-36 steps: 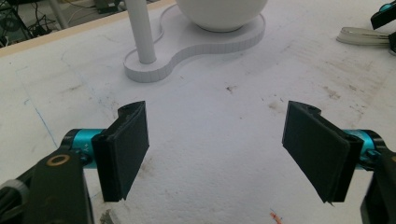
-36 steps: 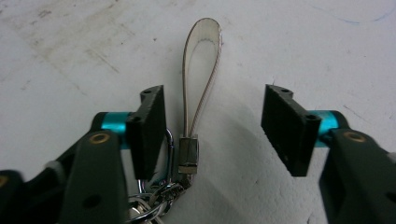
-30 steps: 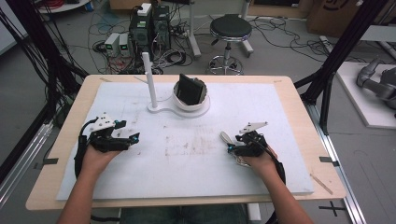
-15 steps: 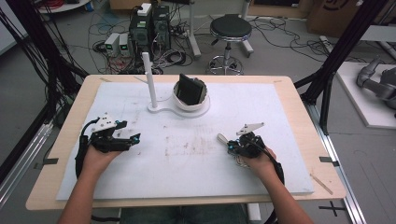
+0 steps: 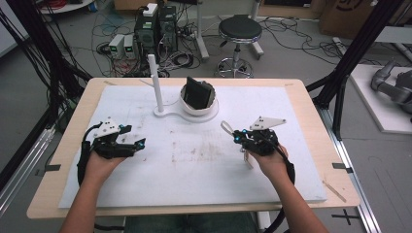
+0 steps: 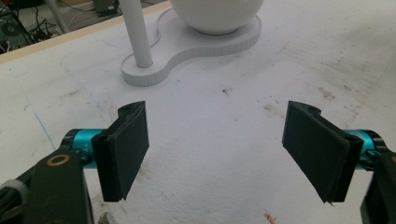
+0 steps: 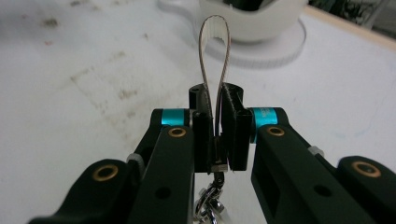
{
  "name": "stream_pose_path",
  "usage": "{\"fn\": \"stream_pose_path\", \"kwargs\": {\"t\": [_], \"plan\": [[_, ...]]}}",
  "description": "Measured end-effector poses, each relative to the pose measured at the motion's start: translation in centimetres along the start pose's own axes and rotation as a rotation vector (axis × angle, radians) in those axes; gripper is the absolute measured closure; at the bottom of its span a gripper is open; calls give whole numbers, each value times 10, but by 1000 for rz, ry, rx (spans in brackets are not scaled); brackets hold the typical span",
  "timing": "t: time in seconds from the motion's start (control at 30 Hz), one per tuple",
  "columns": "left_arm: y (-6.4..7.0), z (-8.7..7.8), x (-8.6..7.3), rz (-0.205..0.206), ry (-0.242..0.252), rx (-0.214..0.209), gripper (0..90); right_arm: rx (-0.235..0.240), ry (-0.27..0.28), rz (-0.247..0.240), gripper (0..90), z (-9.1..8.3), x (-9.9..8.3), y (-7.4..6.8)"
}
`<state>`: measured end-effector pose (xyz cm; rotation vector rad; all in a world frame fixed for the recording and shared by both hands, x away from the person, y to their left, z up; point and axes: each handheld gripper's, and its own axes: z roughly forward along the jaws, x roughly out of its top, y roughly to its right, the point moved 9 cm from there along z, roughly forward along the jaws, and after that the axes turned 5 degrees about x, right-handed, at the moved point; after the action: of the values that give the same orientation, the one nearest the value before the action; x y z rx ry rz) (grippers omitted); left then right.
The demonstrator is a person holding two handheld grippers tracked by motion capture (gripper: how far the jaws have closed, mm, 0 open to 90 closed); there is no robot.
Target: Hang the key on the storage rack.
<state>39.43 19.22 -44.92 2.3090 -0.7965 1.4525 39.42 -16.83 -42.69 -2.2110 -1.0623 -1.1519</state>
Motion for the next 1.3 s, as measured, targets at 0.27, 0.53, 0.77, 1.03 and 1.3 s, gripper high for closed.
{"fn": "stream_pose_path", "kwargs": {"t": [0.27,0.53,0.77,1.03,1.3], "plan": [[-2,-5,-2,-3,1,14,228,1,64,-52,837,1,45,-2],[-4,-13,-5,-9,2,26,227,-12,93,-89,837,12,83,1],[-7,-21,-7,-12,9,39,228,-17,104,-104,837,26,105,1],[-8,-22,-13,-15,-4,42,227,-19,108,-121,836,41,129,1],[-7,-22,-13,-5,-8,38,227,-19,121,-154,836,56,166,-3]]}}
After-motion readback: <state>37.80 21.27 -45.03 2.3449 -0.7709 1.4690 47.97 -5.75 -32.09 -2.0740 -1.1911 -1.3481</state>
